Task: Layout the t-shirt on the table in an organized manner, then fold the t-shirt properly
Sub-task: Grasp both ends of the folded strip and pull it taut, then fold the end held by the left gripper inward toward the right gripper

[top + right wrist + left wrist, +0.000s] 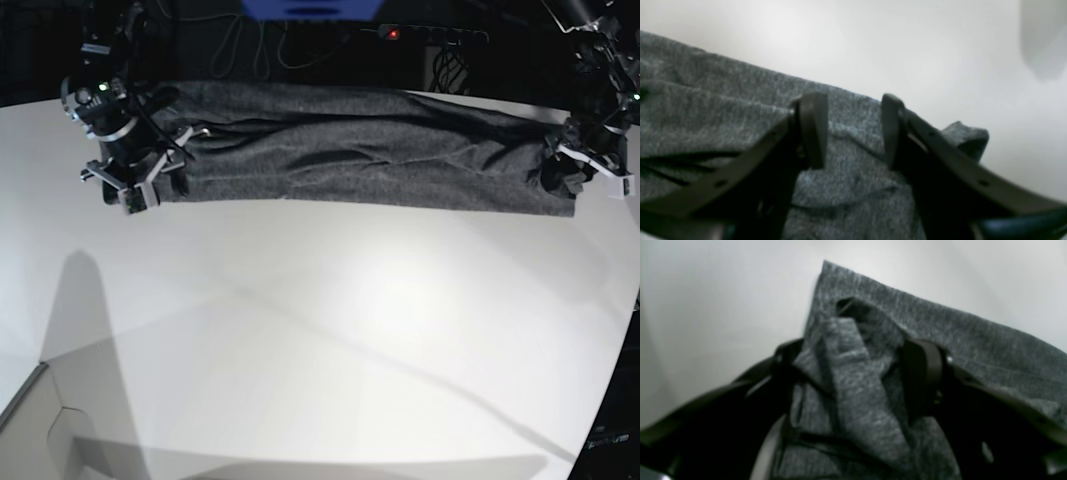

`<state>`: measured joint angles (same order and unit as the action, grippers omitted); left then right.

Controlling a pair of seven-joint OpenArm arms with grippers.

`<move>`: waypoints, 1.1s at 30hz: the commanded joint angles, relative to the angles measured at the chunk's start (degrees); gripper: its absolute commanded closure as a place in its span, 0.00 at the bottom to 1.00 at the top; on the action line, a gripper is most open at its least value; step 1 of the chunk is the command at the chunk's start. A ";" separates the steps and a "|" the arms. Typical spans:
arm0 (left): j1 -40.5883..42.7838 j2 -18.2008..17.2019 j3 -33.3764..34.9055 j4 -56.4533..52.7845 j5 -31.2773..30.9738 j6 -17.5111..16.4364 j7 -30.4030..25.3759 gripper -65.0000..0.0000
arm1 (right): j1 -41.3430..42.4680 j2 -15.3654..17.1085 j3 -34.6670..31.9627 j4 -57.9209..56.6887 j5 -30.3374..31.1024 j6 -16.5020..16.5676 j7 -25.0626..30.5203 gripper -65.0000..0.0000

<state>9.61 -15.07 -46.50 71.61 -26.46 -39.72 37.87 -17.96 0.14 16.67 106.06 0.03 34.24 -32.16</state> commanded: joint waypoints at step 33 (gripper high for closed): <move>0.46 0.43 -0.05 -4.58 5.40 -0.28 0.42 0.42 | 0.33 0.25 0.08 1.15 0.71 0.18 1.35 0.59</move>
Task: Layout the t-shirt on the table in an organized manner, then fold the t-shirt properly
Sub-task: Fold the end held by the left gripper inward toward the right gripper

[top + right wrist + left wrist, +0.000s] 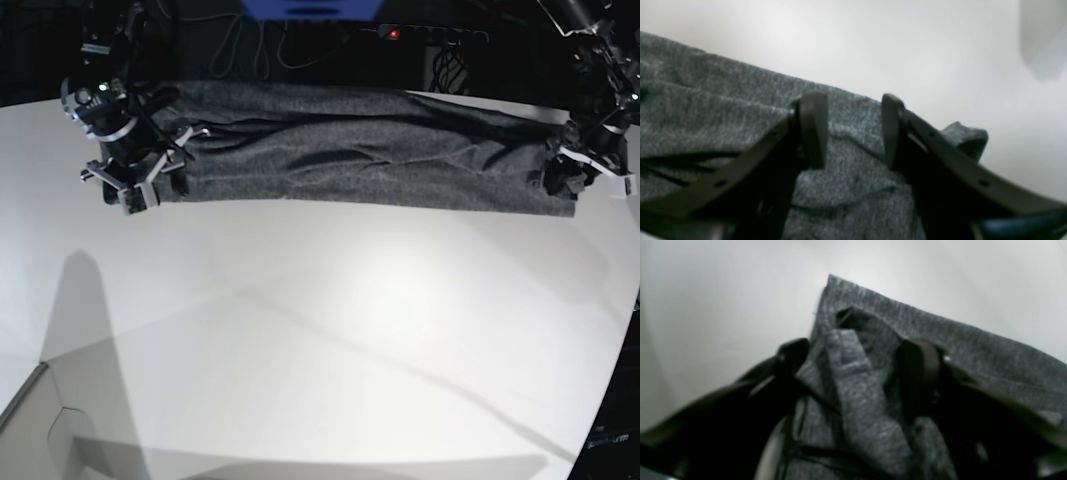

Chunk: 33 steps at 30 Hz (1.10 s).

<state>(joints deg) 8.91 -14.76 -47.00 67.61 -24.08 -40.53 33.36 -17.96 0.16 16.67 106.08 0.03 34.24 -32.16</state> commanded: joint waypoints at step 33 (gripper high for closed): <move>-2.01 -2.95 -4.29 -2.25 2.49 0.53 4.83 1.00 | -7.50 -1.97 -9.33 6.14 0.63 0.18 -3.84 0.89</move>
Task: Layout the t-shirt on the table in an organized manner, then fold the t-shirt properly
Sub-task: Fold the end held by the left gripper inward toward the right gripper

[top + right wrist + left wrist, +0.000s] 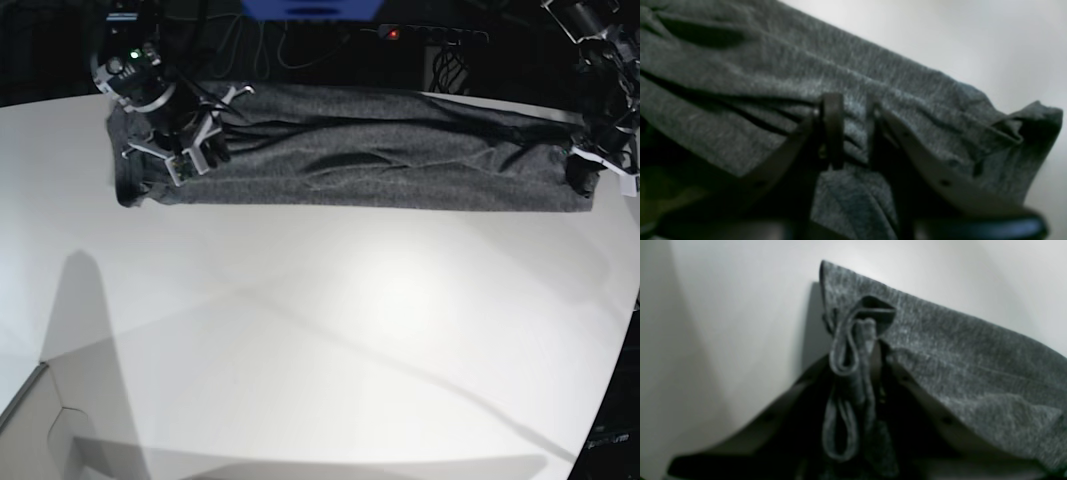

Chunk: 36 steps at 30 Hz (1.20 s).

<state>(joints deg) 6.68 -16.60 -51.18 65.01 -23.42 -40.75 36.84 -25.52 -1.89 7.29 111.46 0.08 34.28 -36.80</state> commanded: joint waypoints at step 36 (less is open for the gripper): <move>-2.06 3.28 -5.92 25.76 2.19 0.75 12.52 1.00 | 9.21 2.55 -0.21 -15.68 0.32 0.13 -0.26 1.00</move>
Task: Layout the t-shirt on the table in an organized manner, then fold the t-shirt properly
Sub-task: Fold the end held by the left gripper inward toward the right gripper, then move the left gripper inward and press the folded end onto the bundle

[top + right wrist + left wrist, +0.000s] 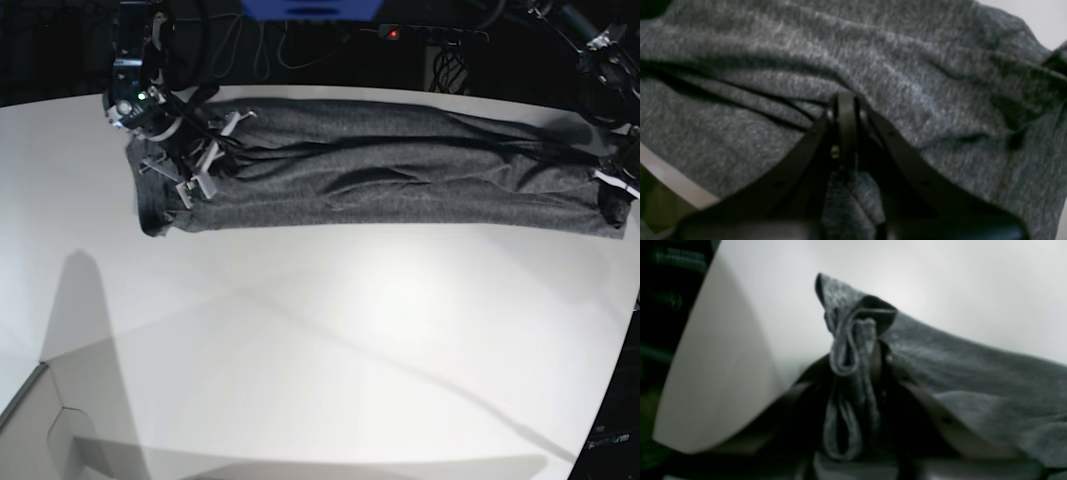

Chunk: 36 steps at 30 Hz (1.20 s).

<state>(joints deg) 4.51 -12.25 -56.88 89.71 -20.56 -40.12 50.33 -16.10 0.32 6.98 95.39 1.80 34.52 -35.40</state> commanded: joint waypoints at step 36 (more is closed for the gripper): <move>8.01 21.25 29.41 24.44 21.83 0.12 -2.28 1.00 | -1.44 0.17 0.45 16.91 -1.23 -0.11 -4.47 1.00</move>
<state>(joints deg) 12.86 8.93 -27.55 112.95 2.26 -40.07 49.43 -17.93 0.30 7.33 111.13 -0.14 34.52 -40.95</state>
